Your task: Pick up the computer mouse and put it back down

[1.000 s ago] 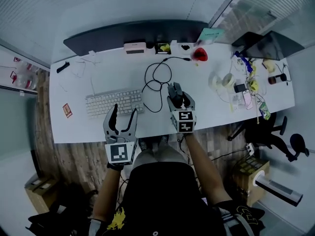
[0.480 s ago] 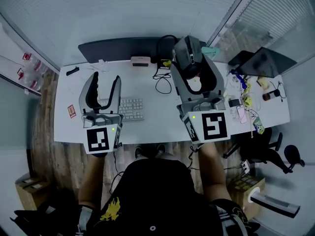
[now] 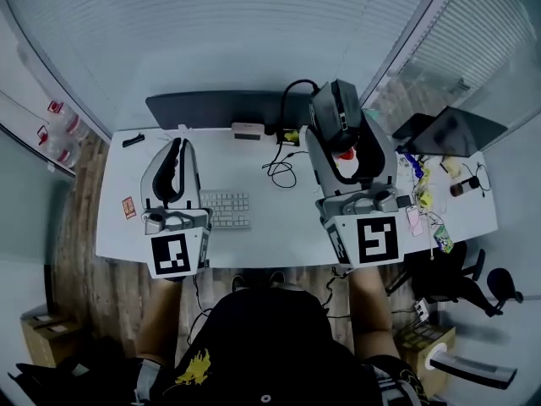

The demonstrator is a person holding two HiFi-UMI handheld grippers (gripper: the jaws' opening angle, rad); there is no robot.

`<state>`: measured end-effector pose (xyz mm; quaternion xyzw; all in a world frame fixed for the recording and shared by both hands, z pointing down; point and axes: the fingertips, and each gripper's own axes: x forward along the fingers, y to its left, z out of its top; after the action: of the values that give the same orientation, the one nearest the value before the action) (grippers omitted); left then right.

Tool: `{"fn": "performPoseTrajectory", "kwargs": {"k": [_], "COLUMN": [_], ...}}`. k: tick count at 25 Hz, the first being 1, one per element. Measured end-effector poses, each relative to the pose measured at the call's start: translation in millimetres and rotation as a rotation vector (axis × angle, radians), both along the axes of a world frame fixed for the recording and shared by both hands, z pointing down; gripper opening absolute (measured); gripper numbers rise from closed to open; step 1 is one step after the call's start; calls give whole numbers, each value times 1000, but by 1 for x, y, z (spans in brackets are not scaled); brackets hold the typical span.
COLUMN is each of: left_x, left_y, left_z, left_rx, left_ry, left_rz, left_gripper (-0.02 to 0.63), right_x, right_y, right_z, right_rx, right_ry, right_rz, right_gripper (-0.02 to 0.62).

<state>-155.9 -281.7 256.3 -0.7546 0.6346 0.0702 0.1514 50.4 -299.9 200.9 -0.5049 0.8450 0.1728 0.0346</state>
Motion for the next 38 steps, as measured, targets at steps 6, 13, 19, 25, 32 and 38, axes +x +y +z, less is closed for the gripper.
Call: {"fn": "performPoseTrajectory", "kwargs": {"k": [6,13,19,25,32,38], "left_x": [6,19,27,27,36,33], "left_y": [-5,-11,-1,14,35,38], "left_z": [27,120,206,309,353,331], "left_rx": [-59,-241,-313,-509,-615,-595], "left_ry": [28,-2,-10,-50,-47,-23], "left_rz": [2,34,68,75,95,108], "left_gripper": [43,49,49,49,49,49], "right_x": [13,37,62,62,61,56], "right_y": [-22,-63,-50,-17,25,26], "right_z": [53,212,386,539,638,588], "right_rx": [-119,-405,-730,-986,-1205,-1117], "right_ry": [14,79,54,155,260,198], "right_rz": [33,102,176,235,259,242], "right_gripper": [301,301,301,302,307,363]}}
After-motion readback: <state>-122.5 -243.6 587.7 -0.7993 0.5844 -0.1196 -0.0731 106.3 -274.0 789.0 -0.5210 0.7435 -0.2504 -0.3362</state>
